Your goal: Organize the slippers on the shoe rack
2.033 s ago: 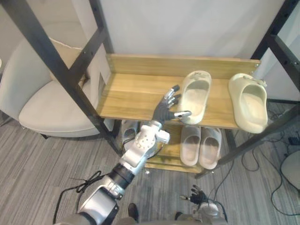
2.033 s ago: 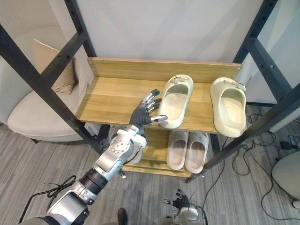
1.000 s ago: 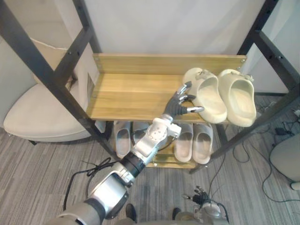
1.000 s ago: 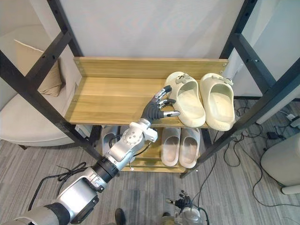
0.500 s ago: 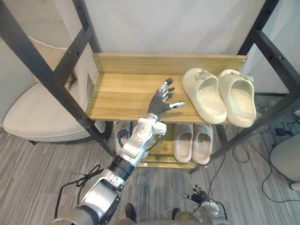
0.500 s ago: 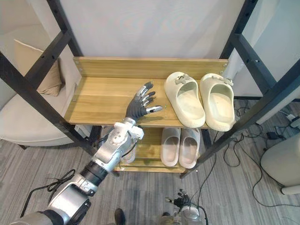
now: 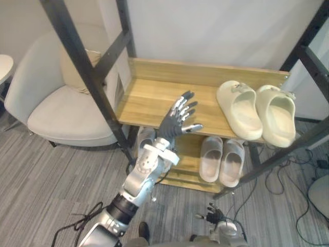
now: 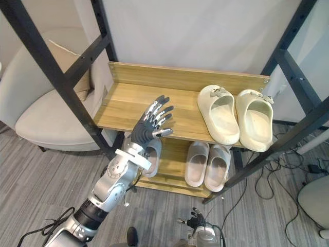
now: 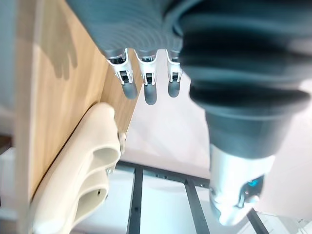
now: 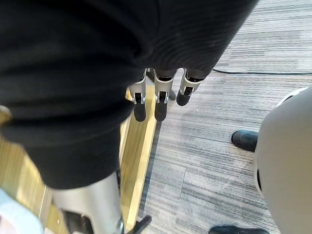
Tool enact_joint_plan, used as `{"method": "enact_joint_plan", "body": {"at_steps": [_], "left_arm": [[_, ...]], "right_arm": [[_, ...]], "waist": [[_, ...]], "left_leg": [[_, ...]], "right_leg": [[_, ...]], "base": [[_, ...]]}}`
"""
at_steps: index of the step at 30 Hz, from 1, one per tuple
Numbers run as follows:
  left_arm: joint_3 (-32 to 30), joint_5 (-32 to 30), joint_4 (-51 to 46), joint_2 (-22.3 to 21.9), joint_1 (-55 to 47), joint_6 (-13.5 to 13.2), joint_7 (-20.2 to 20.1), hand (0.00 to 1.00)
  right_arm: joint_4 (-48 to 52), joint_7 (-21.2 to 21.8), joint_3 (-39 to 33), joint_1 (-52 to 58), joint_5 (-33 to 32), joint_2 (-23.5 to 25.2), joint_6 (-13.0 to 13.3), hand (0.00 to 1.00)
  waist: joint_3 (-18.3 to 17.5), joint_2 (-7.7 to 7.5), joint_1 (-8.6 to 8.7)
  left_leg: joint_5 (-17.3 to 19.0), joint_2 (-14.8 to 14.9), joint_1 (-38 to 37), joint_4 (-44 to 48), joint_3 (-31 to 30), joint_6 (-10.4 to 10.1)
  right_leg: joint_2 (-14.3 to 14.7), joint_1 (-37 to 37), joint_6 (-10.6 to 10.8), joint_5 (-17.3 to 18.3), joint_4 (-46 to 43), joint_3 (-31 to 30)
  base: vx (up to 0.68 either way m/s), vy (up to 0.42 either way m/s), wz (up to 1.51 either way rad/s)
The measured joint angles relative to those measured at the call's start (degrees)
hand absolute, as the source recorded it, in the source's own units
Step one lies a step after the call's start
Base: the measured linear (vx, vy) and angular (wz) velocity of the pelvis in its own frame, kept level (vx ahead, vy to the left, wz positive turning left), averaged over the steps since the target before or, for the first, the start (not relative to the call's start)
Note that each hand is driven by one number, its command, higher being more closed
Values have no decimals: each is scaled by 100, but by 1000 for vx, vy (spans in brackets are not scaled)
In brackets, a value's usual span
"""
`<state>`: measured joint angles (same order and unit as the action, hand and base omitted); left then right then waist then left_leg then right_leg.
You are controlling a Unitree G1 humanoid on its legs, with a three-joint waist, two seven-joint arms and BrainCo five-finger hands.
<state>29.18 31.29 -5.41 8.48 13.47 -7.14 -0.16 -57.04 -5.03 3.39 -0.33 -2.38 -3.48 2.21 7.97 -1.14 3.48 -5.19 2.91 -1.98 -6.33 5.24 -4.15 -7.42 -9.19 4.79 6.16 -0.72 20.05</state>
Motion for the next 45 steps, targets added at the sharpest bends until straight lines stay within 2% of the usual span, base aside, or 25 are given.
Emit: {"method": "enact_joint_plan", "body": {"at_steps": [5, 9, 14, 18, 24, 31, 35, 45], "left_arm": [[-45, 28, -54, 195, -866, 40, -211, 0], [-334, -66, 141, 368, -1601, 113, -382, 0], [-720, -737, 1403, 368, -2039, 144, -395, 0], [-1080, -1390, 2733, 284, -2118, 160, -336, 0], [-1762, -2485, 4435, 14, -2099, 184, 52, 0], [-2485, -2916, 5712, -128, -1999, 269, 413, 0], [-2598, -3038, 5843, -148, -2001, 290, 608, 0], [-2606, -3182, 5956, -225, -1953, 278, 696, 0]], "right_arm": [[-51, 34, 158, -42, 5, 30, -19, 0], [-72, 57, 176, -86, 19, 106, -19, 0], [-141, 62, 183, -61, 21, 108, -21, 0], [-136, 61, 177, -37, 23, 116, -14, 0], [-106, 47, 116, 67, 23, 112, 20, 0], [-109, 9, -59, 141, 25, 118, 78, 0], [-120, -28, -96, 159, 26, 114, 78, 0], [-143, -63, -94, 133, 37, 108, 82, 0]], "waist": [[-61, -18, -69], [-62, -18, -135], [-79, -42, -254], [-128, -116, -273], [-156, -159, -283], [-169, -165, -287], [-184, -163, -290], [-161, -113, -297]], "left_leg": [[1, -59, 5, 2, -94, 0], [1, -55, 1, 1, -91, 0], [1, -53, -8, 0, -102, 1], [1, -62, -2, 0, -116, 2], [2, -87, -1, 1, -128, 2], [0, -90, -26, 0, -206, 2], [0, -97, -25, 0, -244, 2], [-44, -166, 72, 27, -542, 3]], "right_leg": [[-28, -96, 24, 17, 58, 97], [-25, -101, 23, 16, 61, 92], [-25, -98, 22, 16, 47, 80], [-29, -97, 28, 22, 47, 87], [-48, -104, 43, 33, 30, 117], [-64, -105, 41, 125, -104, 143], [-67, -117, 44, 138, -112, 170], [-80, -190, 50, 200, -119, 490]], "base": [[32, -4, 13], [2, 0, 1], [-19, 4, 0], [0, 0, 0], [1, 1, 1], [-10, 0, 4], [-5, 0, 3], [1, -6, 16]]}}
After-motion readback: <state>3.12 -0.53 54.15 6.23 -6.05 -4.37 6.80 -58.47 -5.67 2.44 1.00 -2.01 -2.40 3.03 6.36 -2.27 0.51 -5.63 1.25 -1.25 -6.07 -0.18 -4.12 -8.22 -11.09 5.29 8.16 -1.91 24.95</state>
